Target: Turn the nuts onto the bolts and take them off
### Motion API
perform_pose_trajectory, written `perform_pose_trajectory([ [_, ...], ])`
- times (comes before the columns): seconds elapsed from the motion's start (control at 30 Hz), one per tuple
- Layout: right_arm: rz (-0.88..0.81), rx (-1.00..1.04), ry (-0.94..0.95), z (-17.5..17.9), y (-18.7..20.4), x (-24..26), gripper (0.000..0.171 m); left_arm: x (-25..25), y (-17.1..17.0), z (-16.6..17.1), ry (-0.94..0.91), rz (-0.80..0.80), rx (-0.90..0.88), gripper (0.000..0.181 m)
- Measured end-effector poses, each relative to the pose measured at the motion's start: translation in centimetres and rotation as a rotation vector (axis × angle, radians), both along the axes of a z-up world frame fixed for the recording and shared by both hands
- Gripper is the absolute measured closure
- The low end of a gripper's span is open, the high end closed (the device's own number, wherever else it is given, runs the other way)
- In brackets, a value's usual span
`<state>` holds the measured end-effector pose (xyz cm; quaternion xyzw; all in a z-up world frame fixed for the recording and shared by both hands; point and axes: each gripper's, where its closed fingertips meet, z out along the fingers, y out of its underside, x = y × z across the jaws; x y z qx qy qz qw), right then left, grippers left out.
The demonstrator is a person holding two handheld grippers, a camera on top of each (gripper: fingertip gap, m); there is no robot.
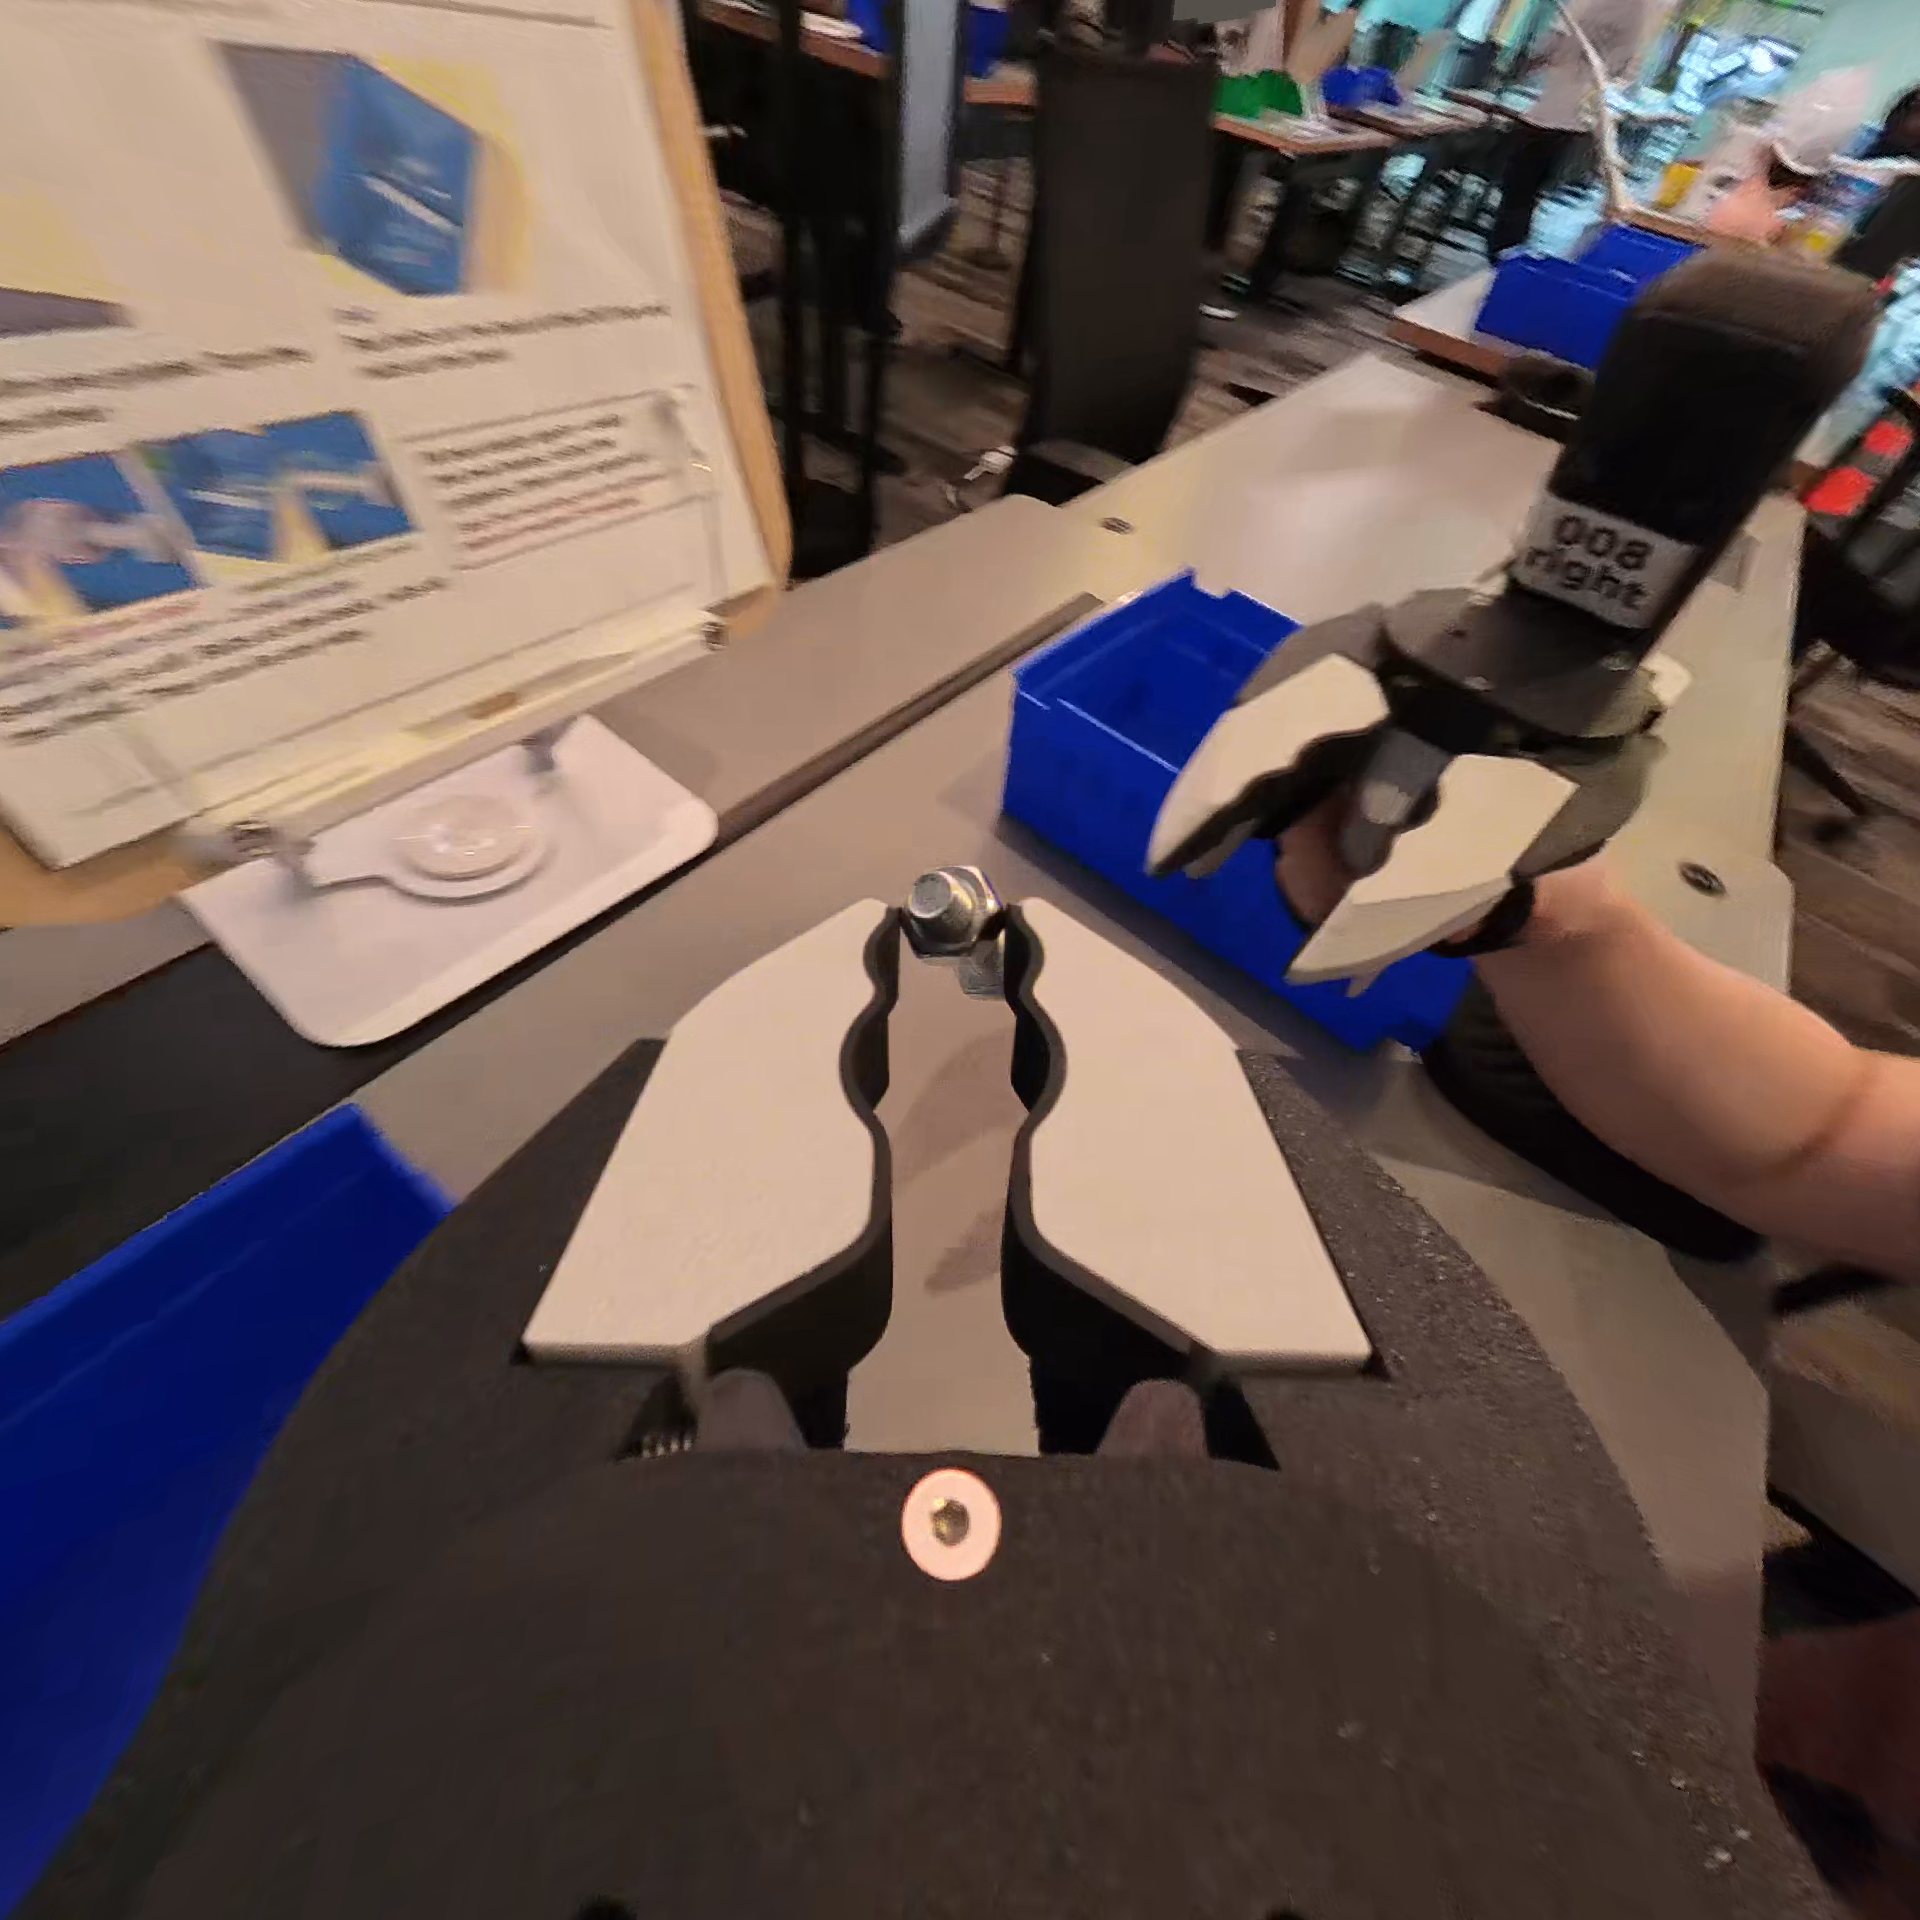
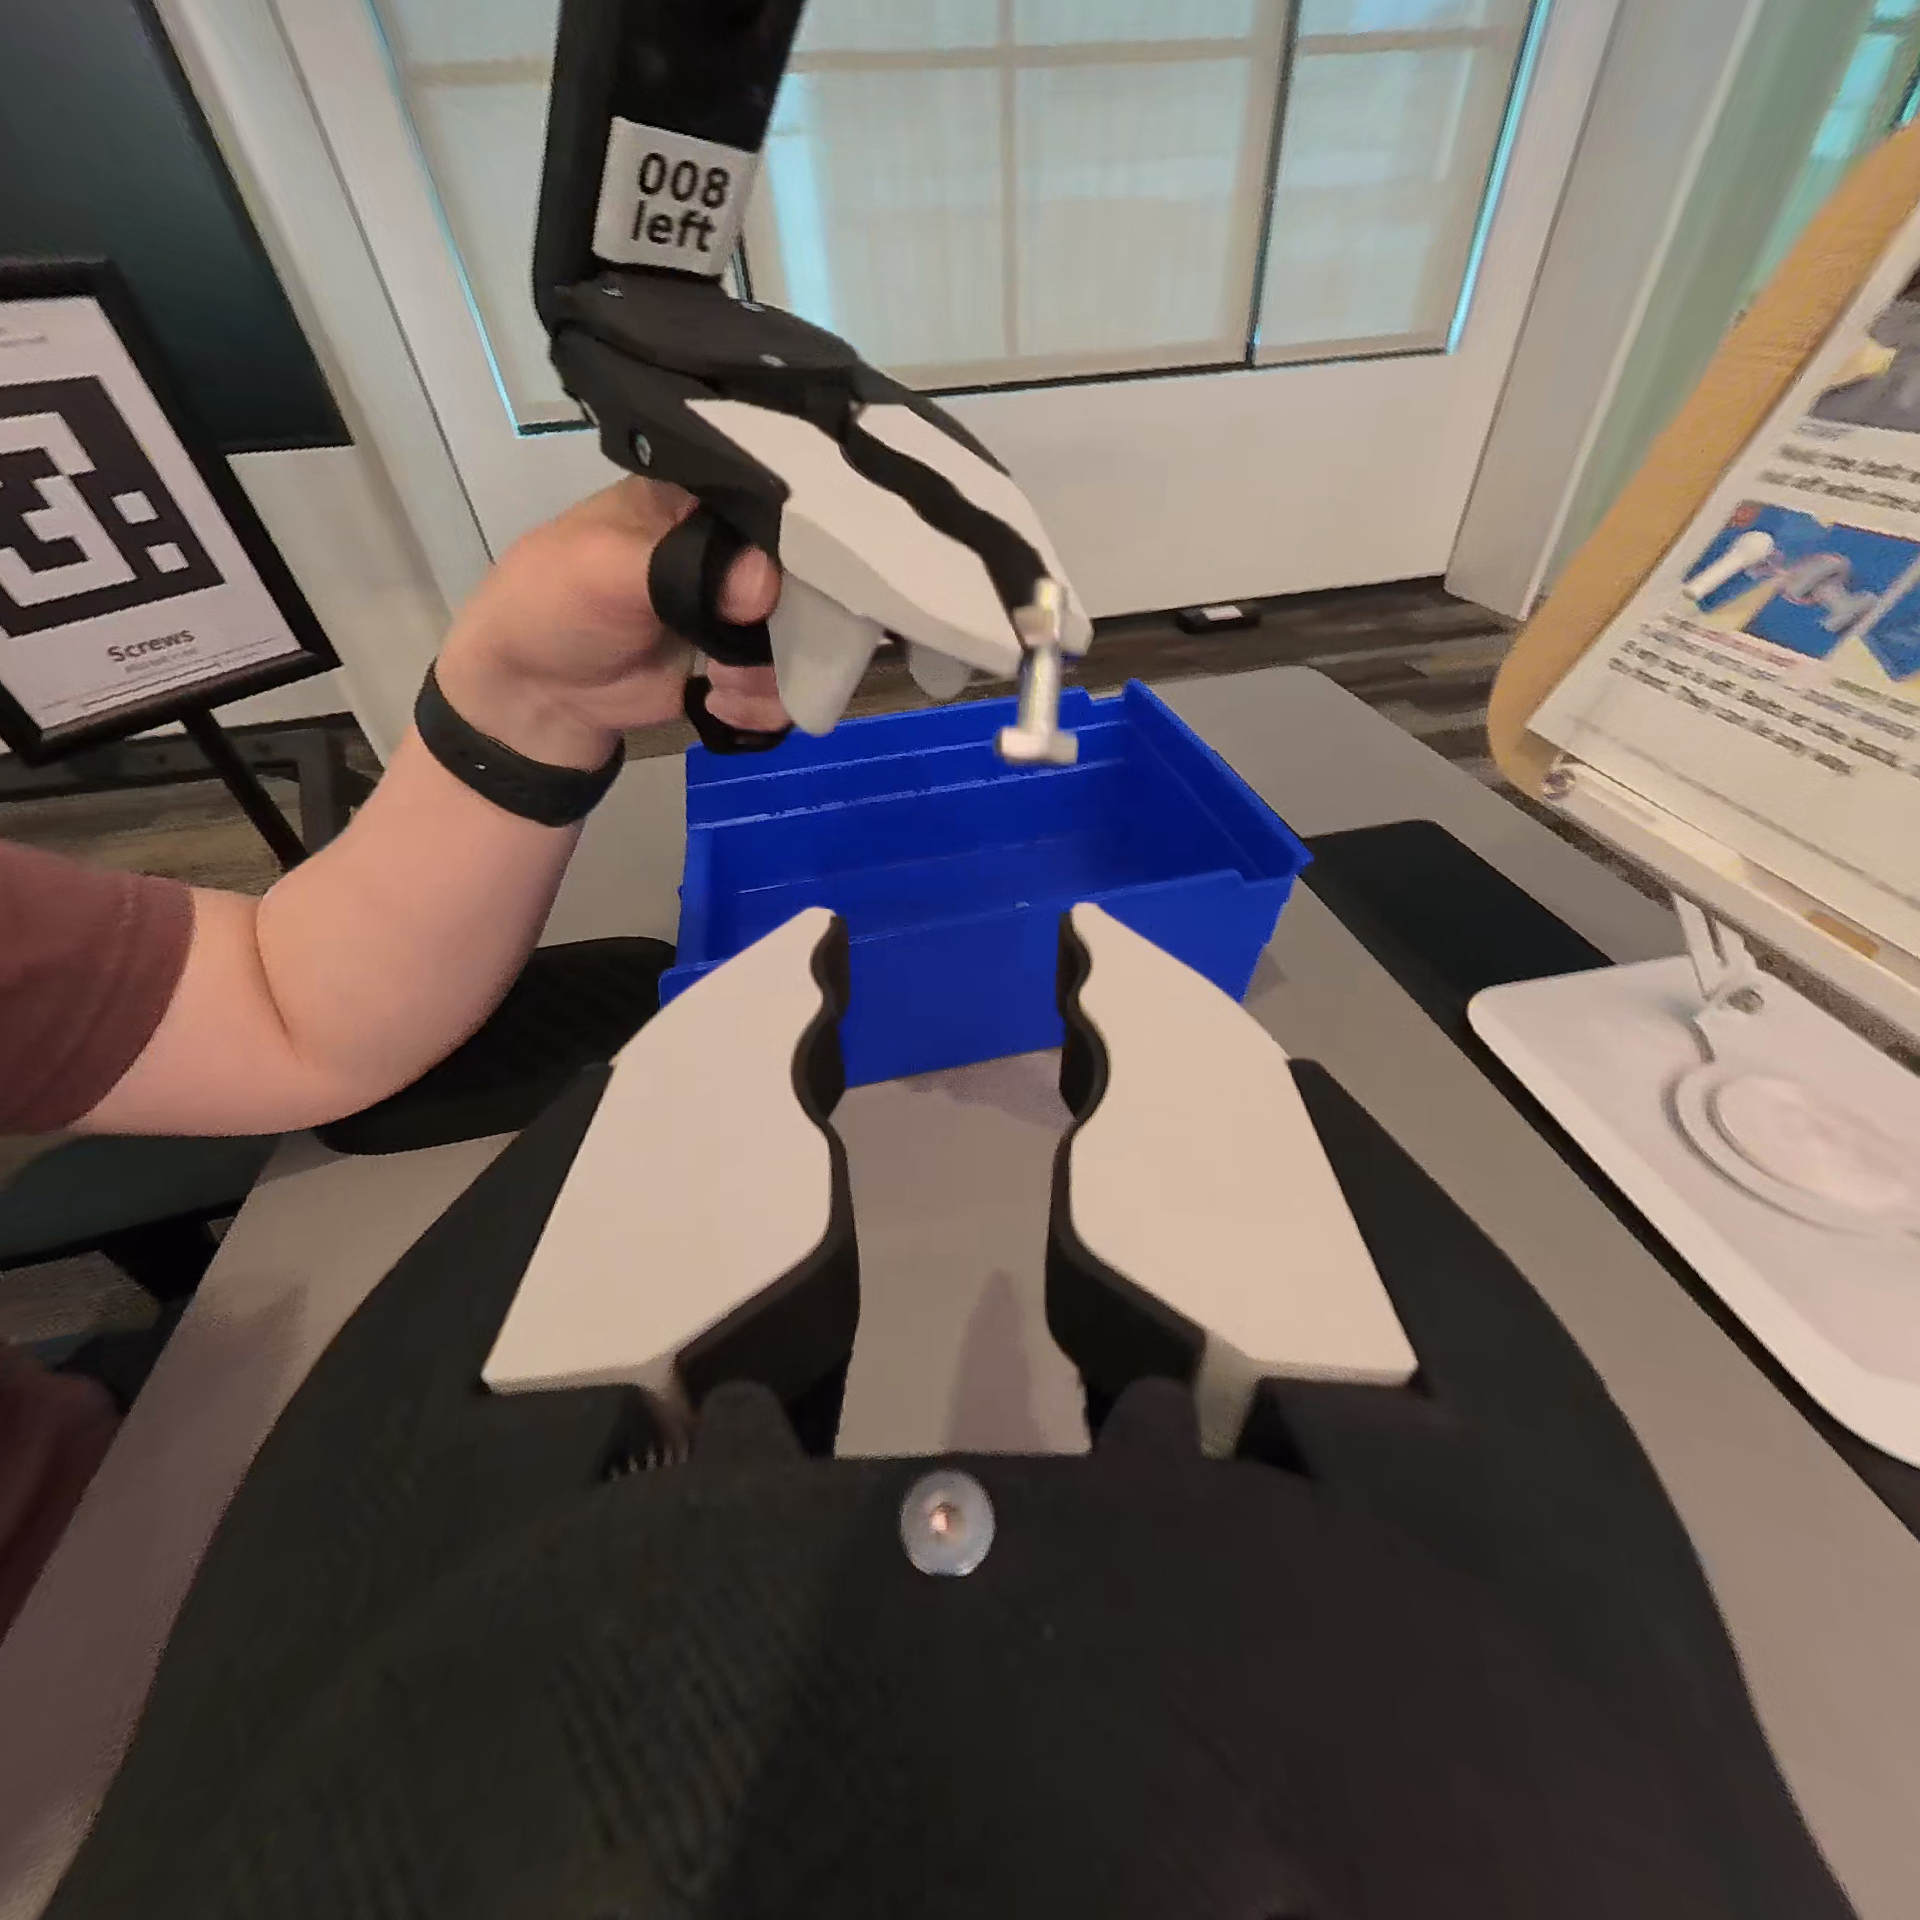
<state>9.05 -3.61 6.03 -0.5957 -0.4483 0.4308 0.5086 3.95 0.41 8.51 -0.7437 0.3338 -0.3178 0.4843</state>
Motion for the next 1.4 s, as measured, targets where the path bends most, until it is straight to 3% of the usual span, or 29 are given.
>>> perform_pose_trajectory([
  [0.17, 0.054, -0.028, 0.066, 0.4, -0.4, -0.1, 0.129, 2.9, -1.4, -1.3, 0.091, -0.101, 0.053, 0.163],
  [0.57, 0.175, -0.206, 0.049, -0.9, -1.0, 0.3, 0.145, 6.2, -4.7, -2.8, 0.204, -0.236, 0.093, 0.163],
  [0.93, 0.259, -0.164, 0.038, -0.3, -2.7, 0.1, 0.161, 6.8, -6.7, -1.5, 0.099, -0.350, 0.053, 0.162],
  [1.03, 0.169, -0.167, 0.062, -0.1, -1.3, 0.5, 0.161, 6.3, -6.6, 0.6, -0.027, -0.344, 0.082, 0.145],
  [1.17, 0.217, -0.248, 0.273, 2.6, -1.3, 1.5, 0.161, 5.4, -5.6, 0.3, -0.028, -0.287, 0.063, 0.136],
  [1.27, 0.277, -0.313, 0.420, 4.5, -1.7, 2.3, 0.161, 6.8, -6.1, 0.2, -0.083, -0.331, 0.034, 0.134],
  [1.4, 0.275, -0.301, 0.445, 4.7, -1.8, 2.2, 0.161, 8.7, -6.6, 0.7, -0.188, -0.354, 0.047, 0.140],
])
